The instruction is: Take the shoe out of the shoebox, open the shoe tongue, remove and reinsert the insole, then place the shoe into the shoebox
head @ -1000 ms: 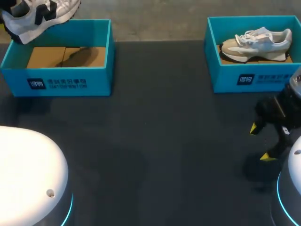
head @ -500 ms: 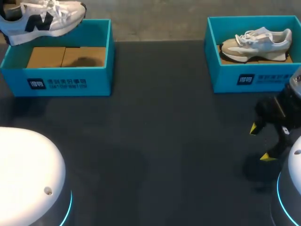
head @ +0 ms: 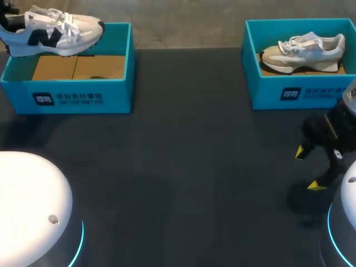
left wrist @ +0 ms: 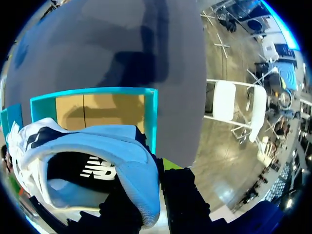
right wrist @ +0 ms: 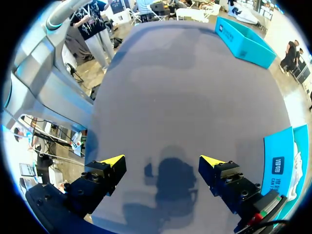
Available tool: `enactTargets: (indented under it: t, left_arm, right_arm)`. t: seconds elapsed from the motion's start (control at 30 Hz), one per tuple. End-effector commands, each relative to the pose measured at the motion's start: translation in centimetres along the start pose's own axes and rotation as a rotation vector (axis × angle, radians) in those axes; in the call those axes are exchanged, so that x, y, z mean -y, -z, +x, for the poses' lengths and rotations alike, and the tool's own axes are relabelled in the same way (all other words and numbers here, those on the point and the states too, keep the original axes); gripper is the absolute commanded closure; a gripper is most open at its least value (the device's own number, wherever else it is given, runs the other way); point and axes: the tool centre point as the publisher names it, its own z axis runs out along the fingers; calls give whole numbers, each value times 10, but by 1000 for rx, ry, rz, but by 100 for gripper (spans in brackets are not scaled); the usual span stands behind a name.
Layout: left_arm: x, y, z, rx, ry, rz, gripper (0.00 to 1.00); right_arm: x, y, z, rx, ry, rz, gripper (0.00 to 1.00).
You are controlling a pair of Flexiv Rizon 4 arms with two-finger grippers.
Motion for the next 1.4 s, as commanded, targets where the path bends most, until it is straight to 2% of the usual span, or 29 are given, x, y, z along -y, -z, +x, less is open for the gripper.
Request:
enactTargets:
  t: [0.03, 0.27, 0.47, 0.83, 1.4]
  left_arm:
    - [-25, -7, 4, 38, -47, 69, 100]
    - [-34, -26, -4, -22, -145, 87, 100]
    - [-35, -41, -14, -73, -130, 82, 100]
    - [-42, -70, -26, -71, -109, 113, 100]
    - [-26, -106, -41, -81, -100, 136, 100]
  right_arm:
    - [1, -1, 1, 3, 1, 1, 0]
    - [1, -1, 1, 3, 1, 1, 0]
    - [1, -1, 1, 3, 1, 1, 0]
    - [1, -1, 1, 3, 1, 1, 0]
    - [1, -1, 1, 3, 1, 1, 0]
